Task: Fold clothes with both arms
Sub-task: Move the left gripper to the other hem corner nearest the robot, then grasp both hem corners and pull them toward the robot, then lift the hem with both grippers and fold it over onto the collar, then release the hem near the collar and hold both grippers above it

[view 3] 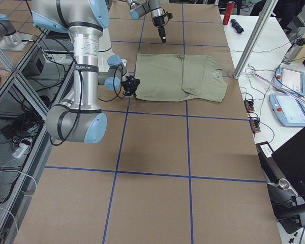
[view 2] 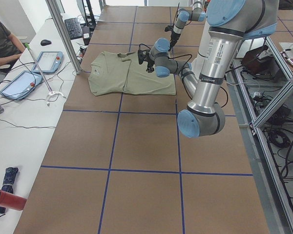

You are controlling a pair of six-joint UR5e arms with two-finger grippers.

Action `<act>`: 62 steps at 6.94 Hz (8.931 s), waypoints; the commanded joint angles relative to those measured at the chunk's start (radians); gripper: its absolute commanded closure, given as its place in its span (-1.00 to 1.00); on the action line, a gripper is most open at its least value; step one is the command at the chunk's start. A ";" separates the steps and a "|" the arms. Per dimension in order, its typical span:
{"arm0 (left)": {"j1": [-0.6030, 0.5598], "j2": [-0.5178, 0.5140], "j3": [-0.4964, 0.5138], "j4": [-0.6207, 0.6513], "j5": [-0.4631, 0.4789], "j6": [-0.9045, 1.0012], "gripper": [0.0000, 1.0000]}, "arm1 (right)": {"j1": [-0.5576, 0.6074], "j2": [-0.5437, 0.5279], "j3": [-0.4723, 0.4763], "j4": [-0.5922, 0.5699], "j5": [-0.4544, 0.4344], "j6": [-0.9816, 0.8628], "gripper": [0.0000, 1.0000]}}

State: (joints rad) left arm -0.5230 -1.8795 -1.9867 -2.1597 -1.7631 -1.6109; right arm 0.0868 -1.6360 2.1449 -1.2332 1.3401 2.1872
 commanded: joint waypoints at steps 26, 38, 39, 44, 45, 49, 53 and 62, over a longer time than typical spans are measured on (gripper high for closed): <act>0.408 0.327 -0.318 0.296 0.133 -0.312 1.00 | -0.082 -0.022 0.100 0.001 0.025 0.003 1.00; -0.053 -0.002 -0.051 0.284 0.125 0.047 1.00 | 0.328 0.196 0.011 -0.145 0.121 -0.349 1.00; -0.125 -0.054 0.027 0.281 0.125 0.112 1.00 | 0.428 0.320 -0.119 -0.197 0.176 -0.448 1.00; -0.242 -0.198 0.463 0.014 0.131 0.192 1.00 | 0.669 0.614 -0.630 -0.091 0.307 -0.639 1.00; -0.247 -0.232 0.529 -0.026 0.134 0.193 1.00 | 0.677 0.675 -0.716 -0.089 0.307 -0.648 1.00; -0.252 -0.270 0.712 -0.184 0.136 0.194 1.00 | 0.689 0.751 -0.921 0.047 0.301 -0.668 1.00; -0.252 -0.270 0.717 -0.186 0.136 0.192 1.00 | 0.688 0.785 -0.958 0.047 0.295 -0.673 1.00; -0.253 -0.248 0.713 -0.212 0.128 0.230 0.21 | 0.714 0.809 -0.915 0.055 0.310 -0.681 0.32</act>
State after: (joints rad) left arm -0.7755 -2.1321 -1.2727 -2.3538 -1.6312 -1.3816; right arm 0.7862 -0.8252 1.1989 -1.1822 1.6384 1.5056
